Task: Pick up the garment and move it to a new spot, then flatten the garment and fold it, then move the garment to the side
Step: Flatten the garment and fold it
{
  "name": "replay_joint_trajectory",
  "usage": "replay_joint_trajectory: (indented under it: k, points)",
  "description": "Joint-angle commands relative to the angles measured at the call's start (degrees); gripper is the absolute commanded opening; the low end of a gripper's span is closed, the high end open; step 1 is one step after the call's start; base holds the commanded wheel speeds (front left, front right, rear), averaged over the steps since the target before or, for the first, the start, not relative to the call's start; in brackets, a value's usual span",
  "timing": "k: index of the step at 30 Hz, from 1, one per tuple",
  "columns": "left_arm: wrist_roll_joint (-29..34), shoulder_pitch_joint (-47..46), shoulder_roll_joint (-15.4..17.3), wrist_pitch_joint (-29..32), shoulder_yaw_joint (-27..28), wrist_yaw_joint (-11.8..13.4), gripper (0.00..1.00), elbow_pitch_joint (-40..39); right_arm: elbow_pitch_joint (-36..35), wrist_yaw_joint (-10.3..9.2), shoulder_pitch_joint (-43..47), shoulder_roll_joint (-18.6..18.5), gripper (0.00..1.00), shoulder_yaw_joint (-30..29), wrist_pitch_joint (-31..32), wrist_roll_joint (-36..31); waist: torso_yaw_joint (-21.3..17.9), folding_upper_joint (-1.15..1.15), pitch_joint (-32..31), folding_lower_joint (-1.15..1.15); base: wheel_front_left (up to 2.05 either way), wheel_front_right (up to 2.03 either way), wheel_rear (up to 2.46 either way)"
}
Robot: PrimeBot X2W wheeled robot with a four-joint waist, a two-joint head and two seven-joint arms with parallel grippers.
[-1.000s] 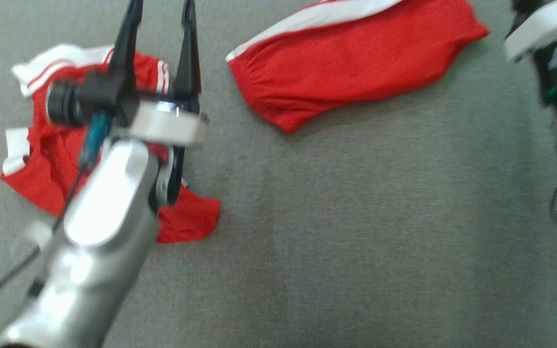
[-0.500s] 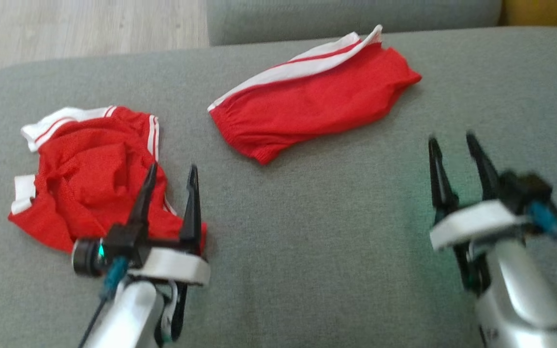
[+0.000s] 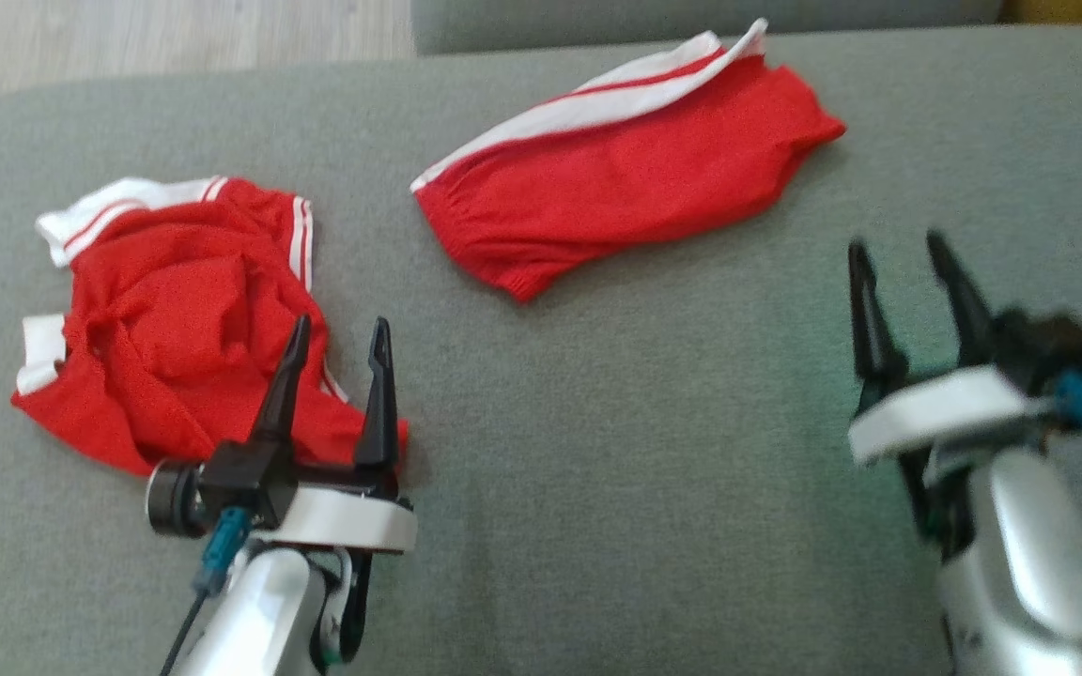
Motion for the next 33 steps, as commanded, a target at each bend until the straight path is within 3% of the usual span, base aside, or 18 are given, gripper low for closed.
replay_joint_trajectory:
  k: [1,7,14,26,33]
  points:
    - [0.55,-2.96,0.28,-0.27,2.40,-0.29,1.00,-2.12,-2.66,-0.05,-4.25,0.46,1.00,0.77,0.72,-0.37,0.91,-0.01,1.63,0.00,0.00,0.00,0.00]
    - [1.89,-5.46,-0.79,-0.27,3.56,-1.50,1.00,-2.77,-2.24,-0.05,-15.55,-0.01,1.00,-1.57,8.00,0.34,3.30,-0.01,6.36,0.00,0.00,0.00,0.00]
    - [3.36,-7.38,-1.59,-0.27,3.35,-3.30,1.00,-2.44,12.63,-0.05,-28.61,-1.79,1.00,-9.27,15.61,-1.55,6.23,-0.01,9.80,0.00,0.00,0.00,0.00]
    - [5.64,-10.80,-3.28,-0.27,1.70,-5.62,1.00,-2.32,36.23,-0.05,-40.98,-8.10,1.00,-16.48,15.53,-11.53,11.45,-0.01,14.83,0.00,0.00,0.00,0.00]
    - [6.05,-11.24,-3.97,-0.27,2.05,-5.78,1.00,-2.48,45.23,-0.05,-44.75,-9.34,1.00,-14.97,17.52,-13.91,12.56,-0.01,15.82,0.00,0.00,0.00,0.00]
